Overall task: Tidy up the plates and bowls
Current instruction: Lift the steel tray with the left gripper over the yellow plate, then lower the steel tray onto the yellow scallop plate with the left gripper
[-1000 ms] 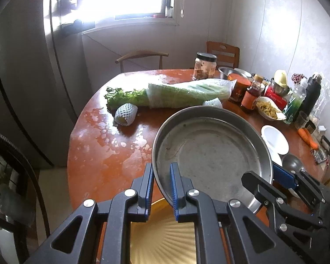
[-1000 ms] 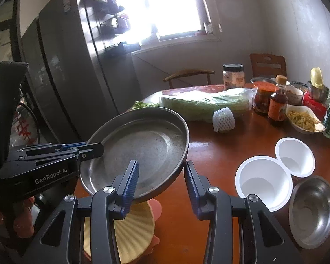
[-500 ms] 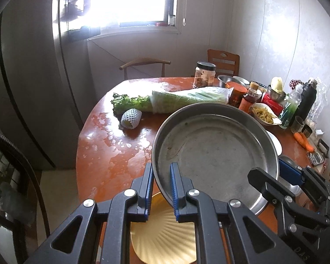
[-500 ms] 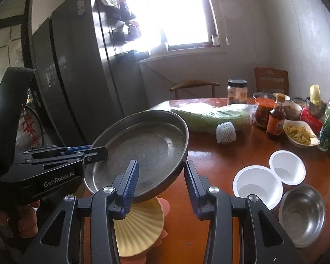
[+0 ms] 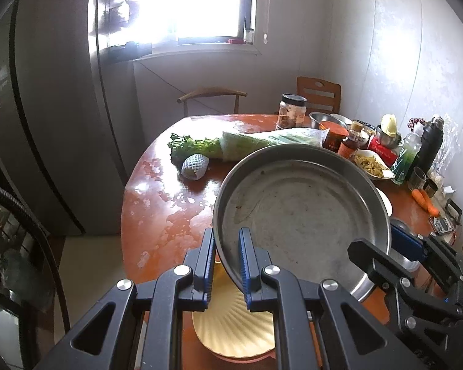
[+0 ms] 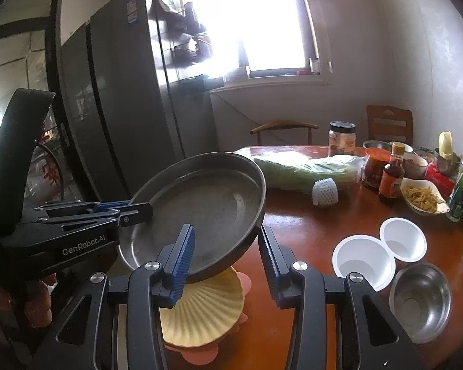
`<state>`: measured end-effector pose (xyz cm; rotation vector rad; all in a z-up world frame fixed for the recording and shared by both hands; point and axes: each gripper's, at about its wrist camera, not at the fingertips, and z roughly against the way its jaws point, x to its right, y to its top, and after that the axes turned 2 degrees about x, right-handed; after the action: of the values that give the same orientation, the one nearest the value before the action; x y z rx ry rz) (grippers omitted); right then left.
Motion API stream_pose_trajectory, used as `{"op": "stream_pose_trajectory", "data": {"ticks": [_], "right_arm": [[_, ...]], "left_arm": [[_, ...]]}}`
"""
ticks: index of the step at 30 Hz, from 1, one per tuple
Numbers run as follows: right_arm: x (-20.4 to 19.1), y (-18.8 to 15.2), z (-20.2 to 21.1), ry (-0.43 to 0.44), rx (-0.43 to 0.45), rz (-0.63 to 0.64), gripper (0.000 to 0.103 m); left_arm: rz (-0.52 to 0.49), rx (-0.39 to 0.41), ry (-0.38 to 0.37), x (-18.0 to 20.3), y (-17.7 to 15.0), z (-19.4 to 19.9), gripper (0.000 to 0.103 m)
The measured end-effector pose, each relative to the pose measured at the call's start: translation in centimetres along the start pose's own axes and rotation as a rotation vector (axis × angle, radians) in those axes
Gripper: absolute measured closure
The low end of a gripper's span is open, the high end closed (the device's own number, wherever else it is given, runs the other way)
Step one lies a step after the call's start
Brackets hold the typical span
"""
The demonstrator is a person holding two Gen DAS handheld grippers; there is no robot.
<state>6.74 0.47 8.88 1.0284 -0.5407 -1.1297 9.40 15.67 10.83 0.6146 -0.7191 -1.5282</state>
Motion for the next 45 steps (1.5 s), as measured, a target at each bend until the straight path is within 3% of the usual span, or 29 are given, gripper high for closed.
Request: {"op": "stream_pose_trajectory", "data": {"ticks": [11,25,45], "right_arm": [[-0.3,-1.7,0.1,0.024,-0.036,0.031,0.058],[-0.2,-6.1,-2.5,0.075,-0.177,0.086,0.058],[0.0,-8.8,-3.0,0.117,-0.238,0.106,0.058]], "left_arm": [[0.012,-0.035,0.016,-0.1,-2.5,-0.8,0.089],[0.065,-0.102,0.055,-0.6,-7.8,-3.3,0.089],[0.082,-0.142,0.086,-0.3,-10.3,-5.4,0.089]]}}
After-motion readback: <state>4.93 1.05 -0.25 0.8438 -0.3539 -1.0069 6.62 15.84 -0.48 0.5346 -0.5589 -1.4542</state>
